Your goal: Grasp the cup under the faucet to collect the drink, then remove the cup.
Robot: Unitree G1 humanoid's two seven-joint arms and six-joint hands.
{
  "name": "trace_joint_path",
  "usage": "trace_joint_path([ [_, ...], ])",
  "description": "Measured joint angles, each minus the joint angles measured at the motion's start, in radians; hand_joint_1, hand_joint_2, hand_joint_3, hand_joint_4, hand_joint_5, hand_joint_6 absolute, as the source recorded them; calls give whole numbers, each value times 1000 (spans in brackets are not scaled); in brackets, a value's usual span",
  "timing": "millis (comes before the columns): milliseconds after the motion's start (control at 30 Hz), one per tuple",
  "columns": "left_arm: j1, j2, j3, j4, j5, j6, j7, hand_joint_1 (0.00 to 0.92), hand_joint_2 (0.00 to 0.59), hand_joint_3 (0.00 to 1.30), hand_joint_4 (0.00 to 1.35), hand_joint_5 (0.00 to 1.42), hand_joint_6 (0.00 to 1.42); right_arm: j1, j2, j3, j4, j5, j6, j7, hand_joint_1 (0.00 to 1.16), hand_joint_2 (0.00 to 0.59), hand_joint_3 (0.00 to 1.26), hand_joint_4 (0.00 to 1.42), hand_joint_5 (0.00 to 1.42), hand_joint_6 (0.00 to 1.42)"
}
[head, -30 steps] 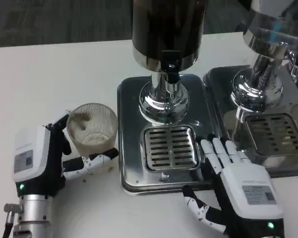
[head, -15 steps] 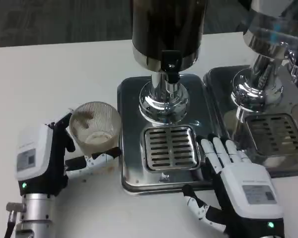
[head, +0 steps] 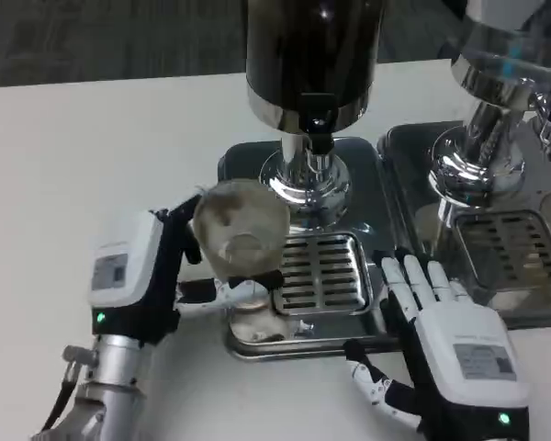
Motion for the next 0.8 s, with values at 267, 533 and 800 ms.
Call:
trace_joint_path([
  [267,-65,-34,-34,52,10,-5,-58,772,0,734,878,1014,1275,30,12,0,-9,-6,16,-10,396,407,45,0,0,84],
  [533,-105,-65,-46,107,20,14,-99,770,0,743,884,1026,1288,38,18,1,-34,-7,23,-15,398,407,45,0,0,83],
  [800,-179,-114,-83,160,30,78,-118,774,0,775,896,1054,1306,37,17,1,-35,-7,24,-15,400,408,45,0,0,90],
])
